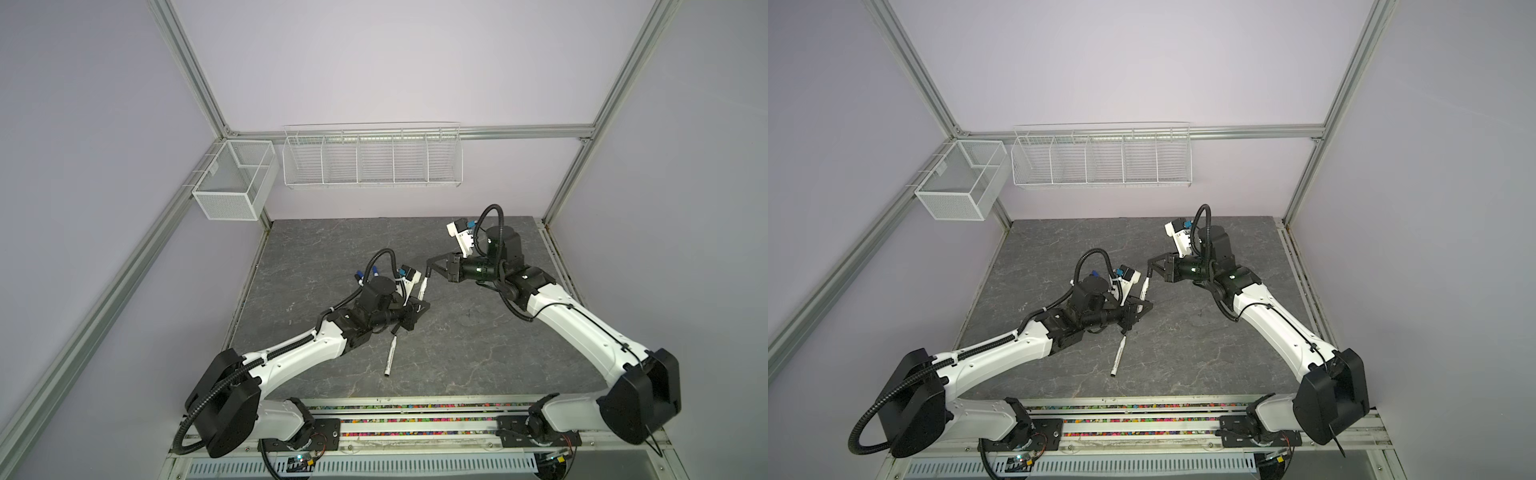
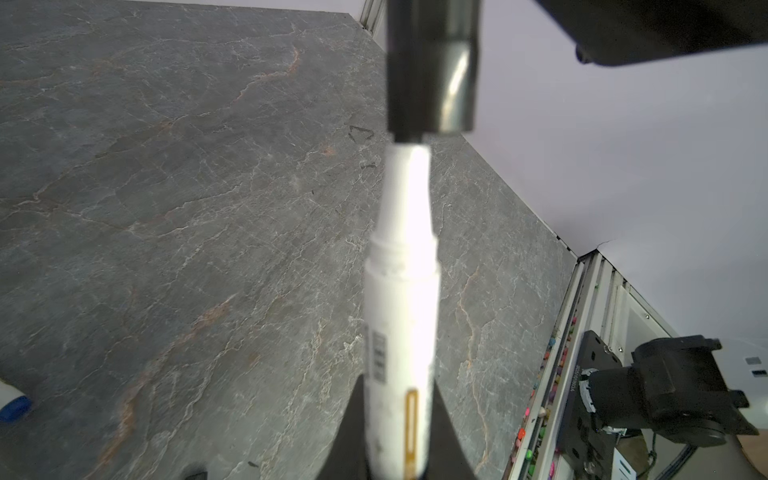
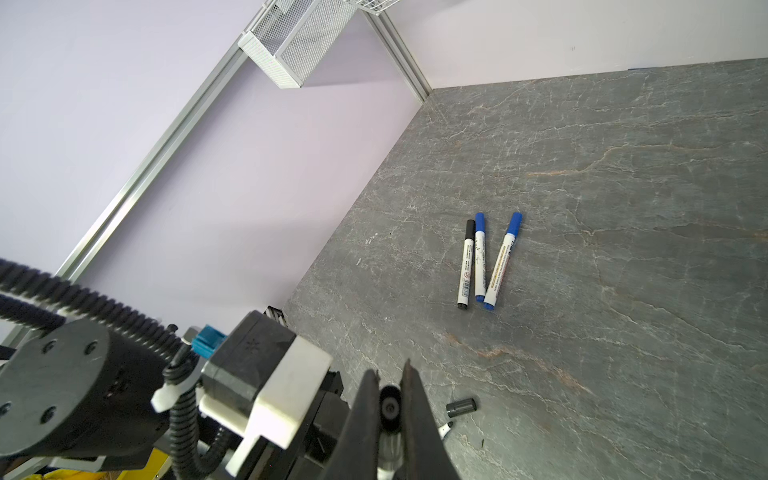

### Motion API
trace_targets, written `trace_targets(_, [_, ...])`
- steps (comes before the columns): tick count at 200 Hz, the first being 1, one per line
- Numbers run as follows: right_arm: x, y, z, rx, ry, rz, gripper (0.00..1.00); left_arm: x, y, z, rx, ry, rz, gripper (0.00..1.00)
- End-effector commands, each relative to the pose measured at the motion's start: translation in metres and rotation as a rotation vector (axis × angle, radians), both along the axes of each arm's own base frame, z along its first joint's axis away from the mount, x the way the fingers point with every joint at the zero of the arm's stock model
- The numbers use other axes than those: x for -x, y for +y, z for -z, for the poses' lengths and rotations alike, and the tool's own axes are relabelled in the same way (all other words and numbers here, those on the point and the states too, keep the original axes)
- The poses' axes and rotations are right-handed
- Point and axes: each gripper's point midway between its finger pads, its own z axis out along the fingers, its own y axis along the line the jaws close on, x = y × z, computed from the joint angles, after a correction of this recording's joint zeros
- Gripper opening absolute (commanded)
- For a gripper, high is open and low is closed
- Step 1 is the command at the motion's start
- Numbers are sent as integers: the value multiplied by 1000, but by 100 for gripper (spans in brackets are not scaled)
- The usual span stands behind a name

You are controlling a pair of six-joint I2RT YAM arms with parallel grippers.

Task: Insert the pens into the pen caps
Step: 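Lower the black cap with the right gripper onto the held marker tip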

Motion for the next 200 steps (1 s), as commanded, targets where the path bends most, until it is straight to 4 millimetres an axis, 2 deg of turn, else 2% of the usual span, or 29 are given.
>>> trace_targets(1, [15, 0, -1, -7, -1, -44, 7, -4, -7, -12, 11, -27, 11, 0])
trace_targets(59, [24, 3, 7, -3, 26, -72, 7, -14, -15, -38, 74, -94, 0, 0])
trace_targets(119, [37, -1, 10, 30, 34, -109, 7, -21, -13, -57, 100, -170, -24, 0])
trace_targets(145, [37, -3, 14, 62, 32, -107, 7, -21, -13, -67, 115, -216, -15, 0])
trace_targets(174, [35, -2, 19, 75, 39, -112, 7, -21, -12, -70, 117, -242, -15, 0])
trace_targets(200, [43, 5, 15, 49, 41, -176, 7, -22, -11, -70, 116, -257, -21, 0])
